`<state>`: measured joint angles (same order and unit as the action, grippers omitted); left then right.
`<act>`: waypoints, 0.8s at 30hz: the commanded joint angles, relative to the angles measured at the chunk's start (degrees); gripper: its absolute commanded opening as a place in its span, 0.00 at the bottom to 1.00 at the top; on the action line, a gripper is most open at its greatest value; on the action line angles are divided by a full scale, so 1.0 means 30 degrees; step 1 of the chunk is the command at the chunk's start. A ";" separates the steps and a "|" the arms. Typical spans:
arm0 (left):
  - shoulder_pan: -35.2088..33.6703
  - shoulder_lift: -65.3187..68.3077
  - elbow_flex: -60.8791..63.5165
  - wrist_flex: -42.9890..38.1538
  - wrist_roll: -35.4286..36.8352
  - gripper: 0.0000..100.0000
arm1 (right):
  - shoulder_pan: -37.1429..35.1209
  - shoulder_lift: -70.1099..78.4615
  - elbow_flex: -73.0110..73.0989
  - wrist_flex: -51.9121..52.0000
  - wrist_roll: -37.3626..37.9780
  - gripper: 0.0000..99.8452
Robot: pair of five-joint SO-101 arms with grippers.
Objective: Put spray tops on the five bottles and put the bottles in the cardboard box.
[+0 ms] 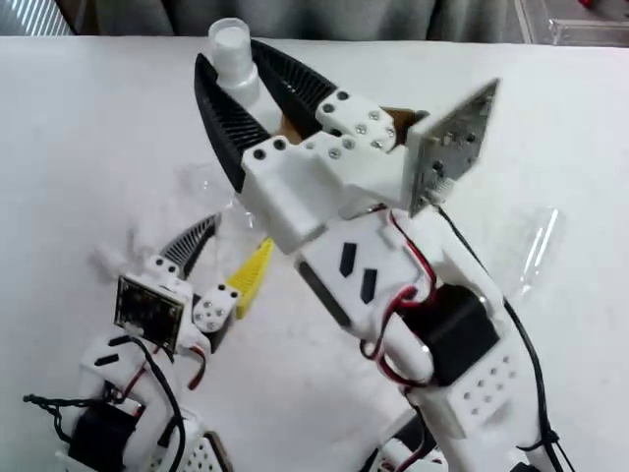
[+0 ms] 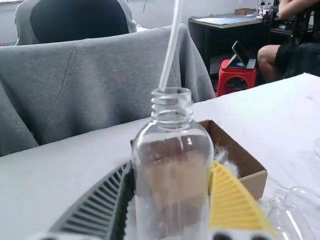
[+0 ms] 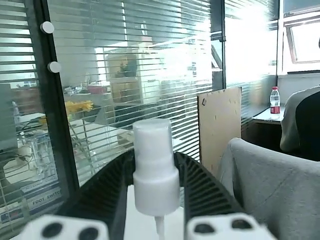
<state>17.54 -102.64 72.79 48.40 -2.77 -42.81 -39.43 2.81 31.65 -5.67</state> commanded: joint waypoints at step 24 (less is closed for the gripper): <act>0.0073 -0.0249 -0.0059 -0.0440 0.0059 0.08 | 0.1656 -0.0659 -0.0059 0.0308 0.0117 0.02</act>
<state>17.54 -102.64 72.79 48.40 -2.77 -38.59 -39.78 3.34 32.62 -5.67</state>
